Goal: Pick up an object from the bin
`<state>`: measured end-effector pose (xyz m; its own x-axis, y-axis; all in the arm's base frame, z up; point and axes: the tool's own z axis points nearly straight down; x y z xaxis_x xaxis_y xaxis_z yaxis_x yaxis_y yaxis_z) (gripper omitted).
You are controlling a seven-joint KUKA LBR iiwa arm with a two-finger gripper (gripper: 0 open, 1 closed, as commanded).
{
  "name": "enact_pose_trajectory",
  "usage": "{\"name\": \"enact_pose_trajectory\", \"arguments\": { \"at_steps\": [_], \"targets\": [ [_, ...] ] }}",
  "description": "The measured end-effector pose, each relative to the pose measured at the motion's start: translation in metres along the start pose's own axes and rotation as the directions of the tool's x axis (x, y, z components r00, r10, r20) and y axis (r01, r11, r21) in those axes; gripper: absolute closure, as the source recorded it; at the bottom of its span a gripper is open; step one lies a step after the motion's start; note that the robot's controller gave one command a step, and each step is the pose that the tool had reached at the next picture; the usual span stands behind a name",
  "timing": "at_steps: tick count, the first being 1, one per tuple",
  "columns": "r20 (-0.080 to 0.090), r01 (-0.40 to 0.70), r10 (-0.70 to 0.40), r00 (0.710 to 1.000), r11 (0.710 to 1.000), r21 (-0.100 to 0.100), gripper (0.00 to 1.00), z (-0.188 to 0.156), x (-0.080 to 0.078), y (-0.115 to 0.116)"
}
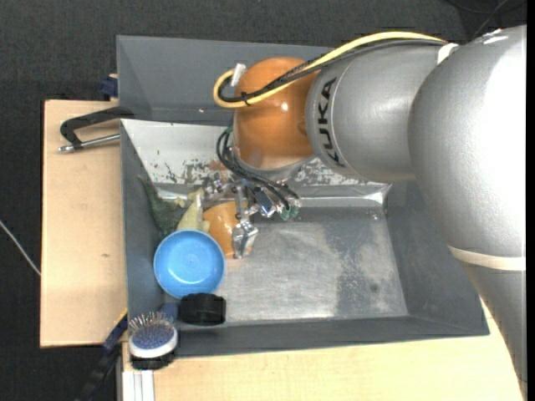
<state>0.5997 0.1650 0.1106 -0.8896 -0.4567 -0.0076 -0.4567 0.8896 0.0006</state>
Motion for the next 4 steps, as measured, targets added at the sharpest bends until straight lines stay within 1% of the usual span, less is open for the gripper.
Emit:
{"name": "enact_pose_trajectory", "arguments": {
  "at_steps": [1, 2, 3, 4],
  "targets": [
    [0.001, -0.023, 0.023, 1.000, 1.000, 0.001, 0.00, 0.025, 0.006, -0.015],
    [0.001, 0.383, -0.383, 0.924, 0.924, 0.004, 0.00, 0.028, -0.004, -0.008],
    [0.001, 0.381, -0.381, 0.925, 0.925, 0.004, 1.00, 0.028, -0.004, -0.008],
    [0.007, 0.379, -0.379, 0.925, 0.925, 0.006, 1.00, -0.057, -0.009, -0.008]
  ]
}}
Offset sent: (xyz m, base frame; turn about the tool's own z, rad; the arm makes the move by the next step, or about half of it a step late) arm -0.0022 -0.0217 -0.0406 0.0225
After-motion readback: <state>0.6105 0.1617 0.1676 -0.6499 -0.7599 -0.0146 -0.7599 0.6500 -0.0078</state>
